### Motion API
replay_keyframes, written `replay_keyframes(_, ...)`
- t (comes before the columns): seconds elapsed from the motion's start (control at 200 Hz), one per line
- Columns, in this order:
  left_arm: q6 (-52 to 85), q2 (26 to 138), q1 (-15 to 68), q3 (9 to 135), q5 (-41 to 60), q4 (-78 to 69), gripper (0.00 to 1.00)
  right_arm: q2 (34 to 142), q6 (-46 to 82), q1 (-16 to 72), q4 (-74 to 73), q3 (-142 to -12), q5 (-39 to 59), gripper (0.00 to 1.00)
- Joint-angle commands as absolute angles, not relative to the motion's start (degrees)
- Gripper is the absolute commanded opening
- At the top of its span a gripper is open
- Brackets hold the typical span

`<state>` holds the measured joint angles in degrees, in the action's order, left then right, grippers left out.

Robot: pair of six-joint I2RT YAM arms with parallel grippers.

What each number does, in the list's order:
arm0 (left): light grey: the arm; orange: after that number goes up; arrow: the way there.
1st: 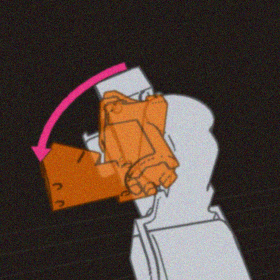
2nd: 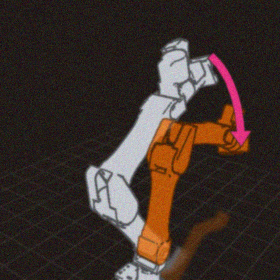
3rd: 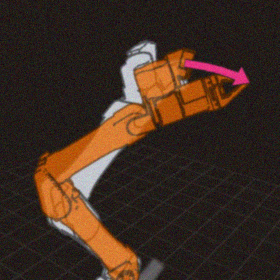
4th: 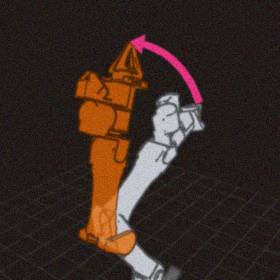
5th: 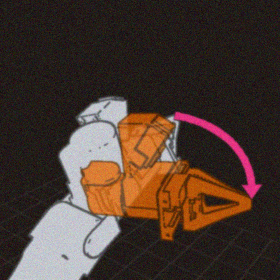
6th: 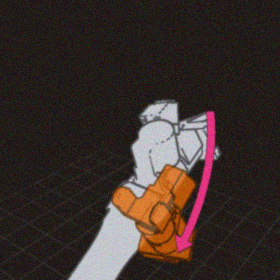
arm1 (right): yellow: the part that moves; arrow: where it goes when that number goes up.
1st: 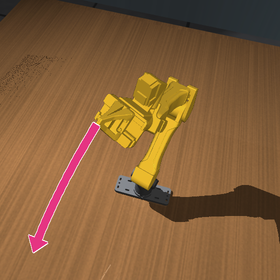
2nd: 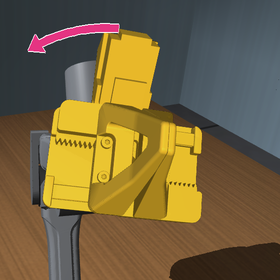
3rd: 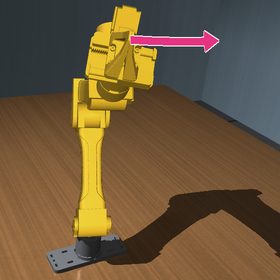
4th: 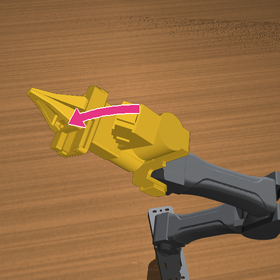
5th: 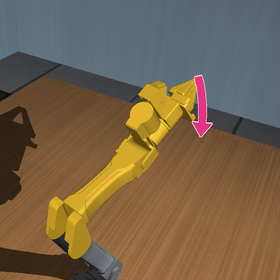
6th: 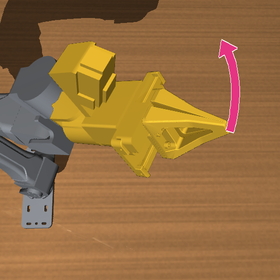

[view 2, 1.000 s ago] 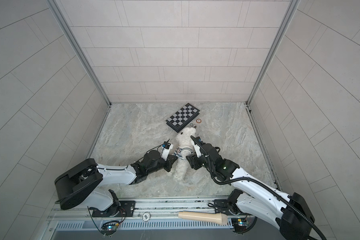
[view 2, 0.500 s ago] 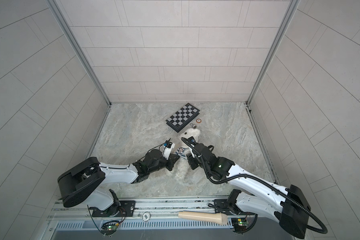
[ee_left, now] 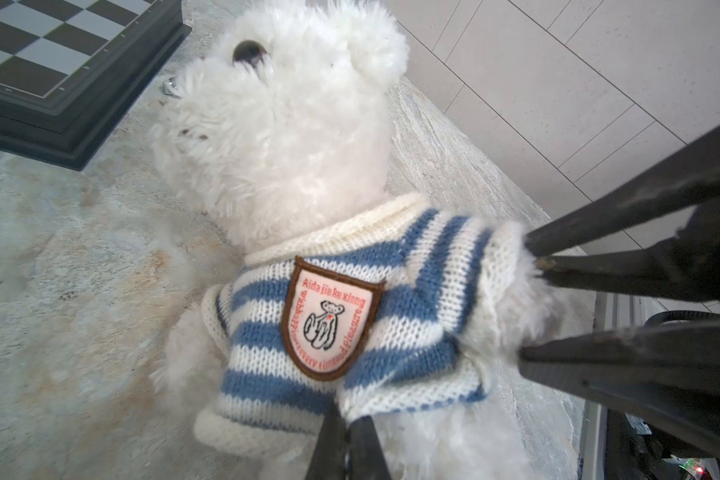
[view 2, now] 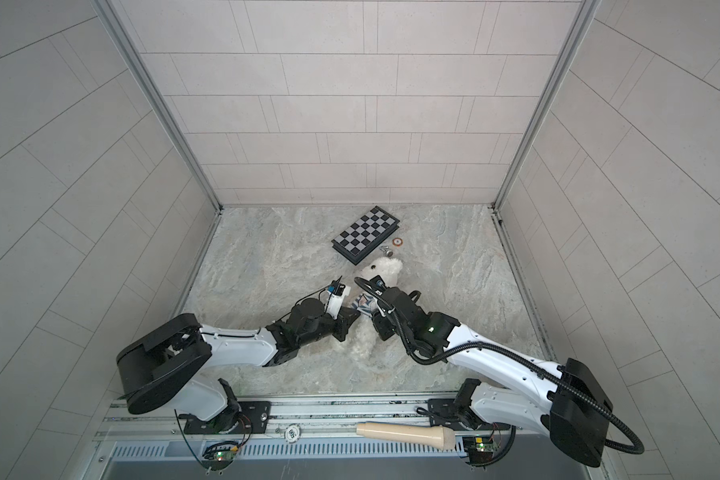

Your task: Dress the teddy bear

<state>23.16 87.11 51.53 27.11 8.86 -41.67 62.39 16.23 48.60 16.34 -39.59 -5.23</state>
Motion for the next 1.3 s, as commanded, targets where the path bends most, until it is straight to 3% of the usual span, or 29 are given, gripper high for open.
replay_keyframes(0.0,23.47,87.29,51.71,28.04,8.89,-42.69,0.00,63.08,15.09,48.91,15.66,-39.45,-7.17,0.37)
replay_keyframes(0.135,23.30,87.23,51.76,27.83,8.79,-42.92,0.00,63.02,14.68,48.87,15.98,-39.46,-8.87,0.28)
replay_keyframes(0.29,23.08,86.96,51.77,27.46,8.31,-42.73,0.00,59.66,13.54,48.81,16.69,-38.90,-10.37,0.00)
replay_keyframes(0.441,22.06,86.34,51.72,27.08,6.84,-41.48,0.00,52.47,14.22,46.92,13.25,-35.86,-7.45,0.00)
replay_keyframes(0.771,18.78,83.01,50.70,26.44,3.94,-36.26,0.00,42.06,13.31,39.46,3.05,-30.74,17.80,0.00)
replay_keyframes(1.056,14.43,77.51,53.09,27.27,5.00,-31.15,0.00,45.85,18.20,37.70,-2.19,-30.24,18.36,0.00)
replay_keyframes(1.182,14.76,73.67,53.32,26.56,10.32,-29.95,0.31,47.91,20.56,37.76,-3.75,-30.05,14.62,0.00)
replay_keyframes(1.297,15.21,67.90,53.28,25.16,10.65,-26.71,0.50,48.16,21.79,37.75,-4.53,-30.18,11.69,0.00)
